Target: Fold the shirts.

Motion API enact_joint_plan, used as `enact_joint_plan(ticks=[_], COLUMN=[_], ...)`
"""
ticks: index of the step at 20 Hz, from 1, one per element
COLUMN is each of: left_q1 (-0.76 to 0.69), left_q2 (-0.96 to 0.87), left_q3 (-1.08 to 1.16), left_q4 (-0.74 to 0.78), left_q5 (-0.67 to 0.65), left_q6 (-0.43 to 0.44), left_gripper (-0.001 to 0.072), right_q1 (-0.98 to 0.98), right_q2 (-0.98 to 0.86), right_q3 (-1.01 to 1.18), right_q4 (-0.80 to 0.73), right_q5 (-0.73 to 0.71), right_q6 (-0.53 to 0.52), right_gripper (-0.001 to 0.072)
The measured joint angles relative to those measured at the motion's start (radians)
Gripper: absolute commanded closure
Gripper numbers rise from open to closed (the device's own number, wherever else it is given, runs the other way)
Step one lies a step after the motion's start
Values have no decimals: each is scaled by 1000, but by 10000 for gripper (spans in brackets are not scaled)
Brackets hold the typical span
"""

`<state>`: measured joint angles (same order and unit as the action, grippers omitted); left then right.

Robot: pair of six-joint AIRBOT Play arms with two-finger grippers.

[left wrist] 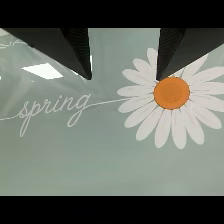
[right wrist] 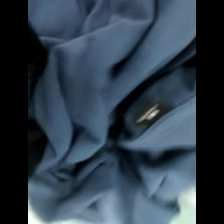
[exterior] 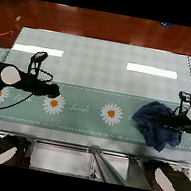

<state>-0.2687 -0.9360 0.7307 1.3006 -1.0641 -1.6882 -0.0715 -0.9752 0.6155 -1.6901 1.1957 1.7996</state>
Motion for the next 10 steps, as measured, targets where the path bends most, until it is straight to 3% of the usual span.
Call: enact_joint_plan(ticks=[5, 10], left_q1=[16, 151], left_q2=[1, 30], left_q3=[6, 90], left_q4=[3, 8], left_q5=[11, -90], left_q6=[37, 81], left_gripper=[203, 203], right_q1=[-5, -6], right_q2=[-69, 40], right_q3=[31, 272], right_q4=[66, 95], right_q5=[-43, -8], right_q6=[-55, -121], right_gripper=[685, 685])
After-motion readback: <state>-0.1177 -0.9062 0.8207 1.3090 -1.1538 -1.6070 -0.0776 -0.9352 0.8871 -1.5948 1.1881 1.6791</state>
